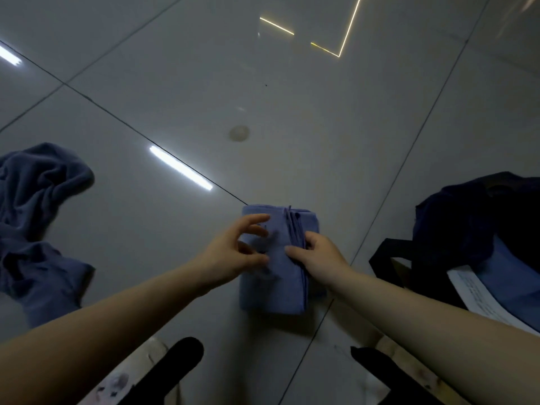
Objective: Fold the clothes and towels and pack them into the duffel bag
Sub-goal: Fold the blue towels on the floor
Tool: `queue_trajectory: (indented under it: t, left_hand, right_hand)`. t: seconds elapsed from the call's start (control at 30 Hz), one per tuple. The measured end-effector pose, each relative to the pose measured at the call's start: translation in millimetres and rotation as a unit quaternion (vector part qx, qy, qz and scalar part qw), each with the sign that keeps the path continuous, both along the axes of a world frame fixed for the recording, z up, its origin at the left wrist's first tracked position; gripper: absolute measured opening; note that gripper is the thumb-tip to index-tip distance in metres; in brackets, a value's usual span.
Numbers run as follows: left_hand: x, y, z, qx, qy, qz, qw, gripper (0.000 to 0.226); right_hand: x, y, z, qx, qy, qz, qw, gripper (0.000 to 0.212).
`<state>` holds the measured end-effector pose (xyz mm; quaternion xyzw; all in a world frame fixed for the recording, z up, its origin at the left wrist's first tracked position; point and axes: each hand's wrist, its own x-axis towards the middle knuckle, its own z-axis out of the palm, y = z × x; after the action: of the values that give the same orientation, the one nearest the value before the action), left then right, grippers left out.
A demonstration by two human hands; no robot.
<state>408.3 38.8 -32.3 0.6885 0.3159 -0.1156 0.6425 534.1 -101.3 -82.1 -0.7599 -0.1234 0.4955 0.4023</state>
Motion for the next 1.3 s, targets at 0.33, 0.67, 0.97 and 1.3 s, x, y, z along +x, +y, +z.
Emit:
queue_trajectory:
  t: [0.33,0.67,0.97,1.3]
  left_hand:
    - [7.4,-0.1,-32.2,0.490,0.077,-0.429,0.755,0.076]
    - [14.8,-1.9,-58.0,0.495,0.117,-0.483,0.713,0.084]
    - [18.2,-15.4,-68.6,0.449,0.134,-0.449,0.761,0.081]
    - [1.4,-20.1,-52.4,0.243,0.100,0.013,0.965,0.059]
  right_hand:
    - [35.3,-10.1,-1.9,-0.096,-0.137,0.084,0.982,0.028]
    - [42.2,-12.8,-7.3,-0.157,-0.207,0.098,0.961,0.050]
    - [28.7,-11.4,-10.7,-0.189,-0.176,0.106,0.960,0.044]
    - [31.8,-7.2,-11.5,-0.172,-0.091,0.017,0.981,0.055]
